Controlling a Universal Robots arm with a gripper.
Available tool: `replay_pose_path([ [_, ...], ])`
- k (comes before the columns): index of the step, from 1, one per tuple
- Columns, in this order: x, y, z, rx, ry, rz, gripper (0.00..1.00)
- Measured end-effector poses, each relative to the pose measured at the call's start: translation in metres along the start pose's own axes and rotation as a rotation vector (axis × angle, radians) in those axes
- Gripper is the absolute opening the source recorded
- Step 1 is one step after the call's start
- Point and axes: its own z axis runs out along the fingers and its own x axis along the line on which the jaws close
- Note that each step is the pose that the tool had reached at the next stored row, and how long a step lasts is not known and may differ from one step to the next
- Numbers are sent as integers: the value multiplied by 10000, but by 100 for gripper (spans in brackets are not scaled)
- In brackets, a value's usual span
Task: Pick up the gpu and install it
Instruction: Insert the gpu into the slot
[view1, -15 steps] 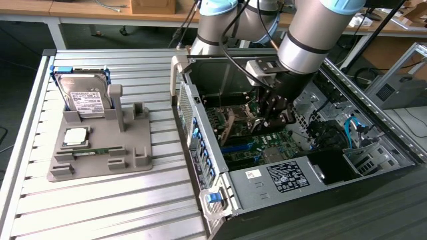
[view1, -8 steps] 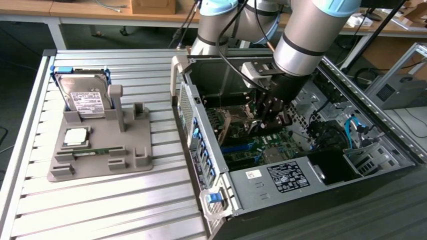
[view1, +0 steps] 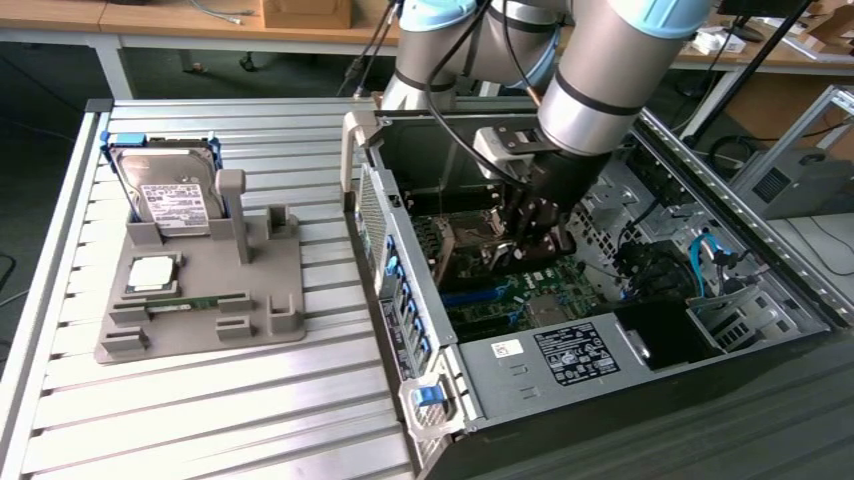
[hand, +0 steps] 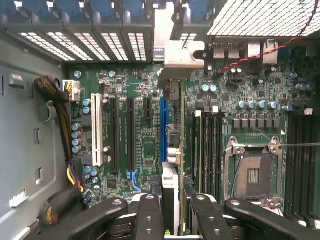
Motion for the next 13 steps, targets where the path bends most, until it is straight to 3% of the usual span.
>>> replay_pose_path([
  [6, 1, 107, 31, 1, -1, 1, 27],
  [13, 1, 162, 51, 0, 1, 0, 27],
])
